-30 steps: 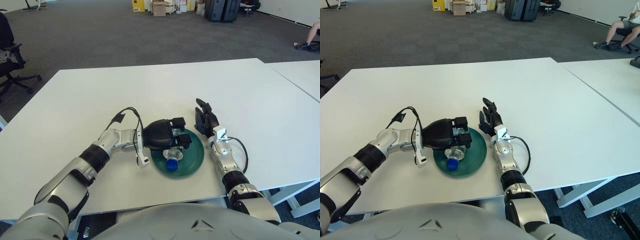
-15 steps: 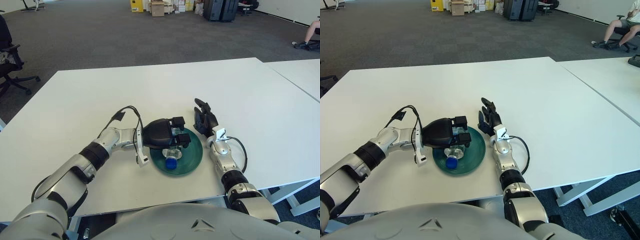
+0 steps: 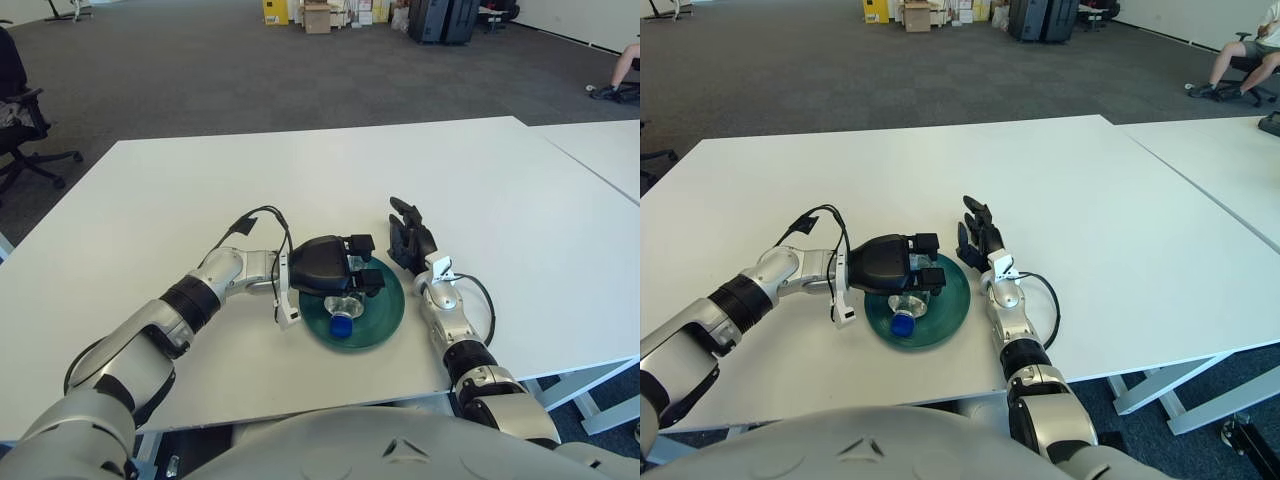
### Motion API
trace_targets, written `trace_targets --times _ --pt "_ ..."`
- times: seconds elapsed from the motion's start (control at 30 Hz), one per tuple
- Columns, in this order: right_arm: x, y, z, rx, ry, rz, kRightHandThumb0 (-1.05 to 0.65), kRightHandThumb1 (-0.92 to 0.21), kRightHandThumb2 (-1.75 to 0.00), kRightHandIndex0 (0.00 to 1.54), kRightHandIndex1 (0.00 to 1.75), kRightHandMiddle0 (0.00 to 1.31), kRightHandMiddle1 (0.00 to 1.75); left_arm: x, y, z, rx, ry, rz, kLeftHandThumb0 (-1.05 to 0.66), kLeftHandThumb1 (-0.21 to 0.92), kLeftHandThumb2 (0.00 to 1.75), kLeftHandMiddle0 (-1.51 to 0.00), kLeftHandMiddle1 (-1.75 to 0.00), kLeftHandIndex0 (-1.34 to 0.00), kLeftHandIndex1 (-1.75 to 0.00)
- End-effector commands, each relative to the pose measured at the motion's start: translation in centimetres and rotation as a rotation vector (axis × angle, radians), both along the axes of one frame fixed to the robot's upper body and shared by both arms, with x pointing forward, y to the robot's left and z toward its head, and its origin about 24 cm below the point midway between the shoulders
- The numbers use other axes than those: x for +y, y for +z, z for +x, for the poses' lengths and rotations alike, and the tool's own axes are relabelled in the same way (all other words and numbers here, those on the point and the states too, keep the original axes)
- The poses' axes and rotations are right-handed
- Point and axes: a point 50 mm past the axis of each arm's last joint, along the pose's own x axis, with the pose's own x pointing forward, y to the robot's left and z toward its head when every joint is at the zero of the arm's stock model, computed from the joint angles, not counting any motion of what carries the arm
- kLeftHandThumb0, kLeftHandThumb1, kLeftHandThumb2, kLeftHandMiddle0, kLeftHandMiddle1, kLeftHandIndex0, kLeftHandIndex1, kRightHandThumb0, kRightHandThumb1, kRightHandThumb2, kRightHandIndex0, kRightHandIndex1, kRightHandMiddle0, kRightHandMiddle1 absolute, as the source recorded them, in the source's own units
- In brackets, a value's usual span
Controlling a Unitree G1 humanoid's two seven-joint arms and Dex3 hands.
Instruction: Put the bottle into the plate.
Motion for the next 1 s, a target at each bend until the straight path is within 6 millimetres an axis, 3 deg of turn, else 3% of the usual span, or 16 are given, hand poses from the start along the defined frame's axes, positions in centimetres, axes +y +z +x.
trace_targets --times 0.0,0.07,0.17,0.23,0.33,0.5,0.57,0.6,0.63,0.7,0.73,0.77,0.87,0.97 --pt "-0.4 -2.5 -1.9 0.134 -0.013 -0.003 -0.69 -0.92 -0.81 0.24 0.01 0.00 0.50 0.2 1.0 0.7 -0.116 -0.015 -0.067 -0.15 0.31 1.38 -0.66 -1.52 -0.43 -1.63" --pt "-0.4 -2.5 -1.9 0.135 -0.011 -0.011 -0.69 -0.92 -0.81 0.24 0.01 0.00 0.50 0.4 1.5 0.9 -0.142 -0.023 -0.063 -0.06 0.15 1.53 -0.75 -1.65 -0.53 -1.70" --pt "-0.4 -2.5 -1.8 0.135 -0.011 -0.020 -0.69 -0.92 -0.81 0.24 0.01 0.00 0.50 0.5 1.7 0.9 -0.170 -0.033 -0.062 -0.03 0.05 1.63 -0.81 -1.72 -0.60 -1.73" --pt "-0.4 -2.5 -1.8 0.136 -0.012 -0.025 -0.69 -0.92 -0.81 0.25 0.01 0.00 0.50 0.5 1.7 0.8 -0.183 -0.040 -0.068 -0.02 0.02 1.66 -0.82 -1.73 -0.63 -1.72" --pt "-0.2 -2.4 -1.7 0.133 -0.017 -0.038 -0.70 -0.92 -0.80 0.25 0.01 0.00 0.48 0.6 3.6 0.7 -0.228 -0.078 -0.124 -0.01 0.03 1.63 -0.81 -1.74 -0.66 -1.67" --pt "-0.1 -2.3 -1.4 0.134 -0.015 -0.054 -0.72 -0.92 -0.81 0.24 0.00 0.00 0.43 0.7 3.3 0.5 -0.234 -0.118 -0.178 -0.01 0.17 1.45 -0.69 -1.75 -0.58 -1.63" --pt "-0.1 -2.3 -1.1 0.140 -0.011 -0.063 -0.74 -0.92 -0.82 0.23 0.00 0.00 0.39 1.0 3.5 0.6 -0.216 -0.144 -0.197 -0.01 0.35 1.24 -0.59 -1.75 -0.44 -1.62" --pt "-0.2 -2.2 -0.9 0.143 -0.009 -0.066 -0.76 -0.92 -0.84 0.22 0.00 0.00 0.36 1.1 3.6 0.6 -0.205 -0.154 -0.201 -0.14 0.55 0.99 -0.48 -1.75 -0.35 -1.67" --pt "-0.3 -2.3 -0.4 0.161 -0.008 -0.070 -0.76 -0.92 -0.85 0.22 0.00 0.00 0.35 1.4 4.0 0.8 -0.193 -0.164 -0.196 -0.18 0.63 0.89 -0.44 -1.75 -0.32 -1.68" --pt "-0.5 -2.3 0.5 0.203 -0.014 -0.079 -0.78 -0.92 -0.88 0.21 0.00 0.00 0.31 1.7 4.7 1.0 -0.196 -0.179 -0.181 -0.56 0.80 0.81 -0.26 -1.68 -0.13 -1.59" --pt "-0.6 -2.3 0.8 0.223 -0.020 -0.083 -0.78 -0.92 -0.88 0.21 0.00 0.00 0.31 1.8 5.0 1.1 -0.204 -0.185 -0.171 -0.56 0.80 0.81 -0.26 -1.68 -0.13 -1.59" --pt "-0.6 -2.4 1.2 0.249 -0.029 -0.083 -0.78 -0.92 -0.91 0.21 0.00 0.00 0.31 1.9 5.4 1.2 -0.217 -0.198 -0.170 -0.77 0.86 0.85 -0.14 -1.19 -0.07 -1.16" --pt "-0.6 -2.5 1.6 0.286 -0.040 -0.080 -0.78 -0.92 -0.95 0.21 0.00 0.00 0.30 2.0 5.9 1.3 -0.232 -0.222 -0.176 -0.93 0.90 0.91 -0.09 -0.53 -0.02 -0.67" --pt "-0.6 -2.5 1.7 0.293 -0.042 -0.080 -0.78 -0.92 -0.96 0.21 0.00 0.00 0.30 2.0 6.2 1.3 -0.239 -0.232 -0.182 -1.00 0.91 0.93 -0.07 -0.24 -0.01 -0.42"
